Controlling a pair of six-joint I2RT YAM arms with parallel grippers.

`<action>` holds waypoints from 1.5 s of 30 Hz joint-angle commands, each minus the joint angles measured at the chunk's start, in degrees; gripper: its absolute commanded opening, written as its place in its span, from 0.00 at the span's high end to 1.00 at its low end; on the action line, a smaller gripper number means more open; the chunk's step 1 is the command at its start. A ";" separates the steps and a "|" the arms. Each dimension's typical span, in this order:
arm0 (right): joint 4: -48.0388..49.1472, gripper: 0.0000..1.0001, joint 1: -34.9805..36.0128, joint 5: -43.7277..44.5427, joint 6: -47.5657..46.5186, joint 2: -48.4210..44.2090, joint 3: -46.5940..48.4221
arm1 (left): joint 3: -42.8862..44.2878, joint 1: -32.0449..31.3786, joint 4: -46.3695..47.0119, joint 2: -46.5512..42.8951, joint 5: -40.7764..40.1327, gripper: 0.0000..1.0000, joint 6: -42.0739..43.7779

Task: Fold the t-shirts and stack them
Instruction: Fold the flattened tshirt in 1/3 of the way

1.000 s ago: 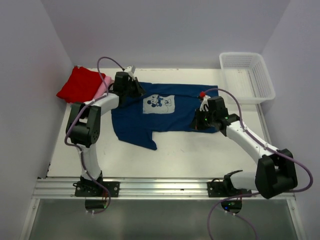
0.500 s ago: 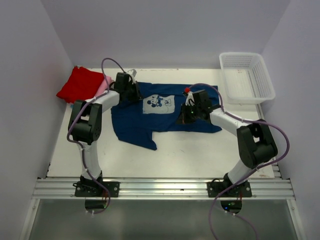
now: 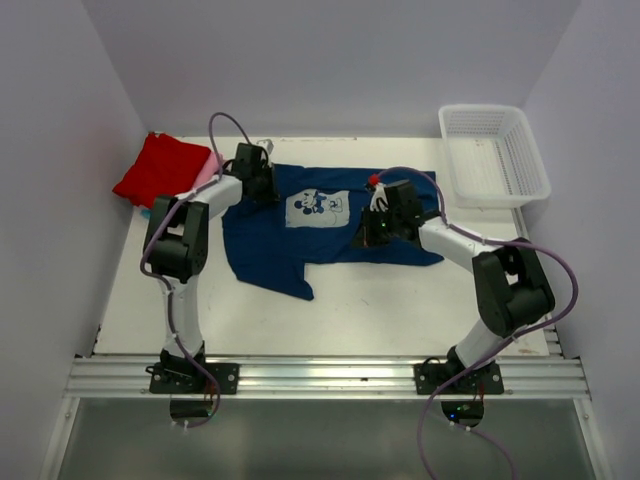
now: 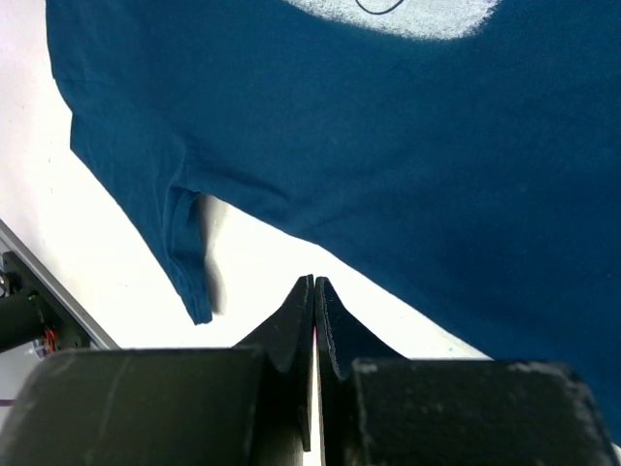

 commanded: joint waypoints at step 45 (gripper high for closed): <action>-6.06 0.73 5.94 -3.53 -1.71 31.56 37.10 | -21.20 0.40 3.89 -21.37 -22.80 0.09 1.26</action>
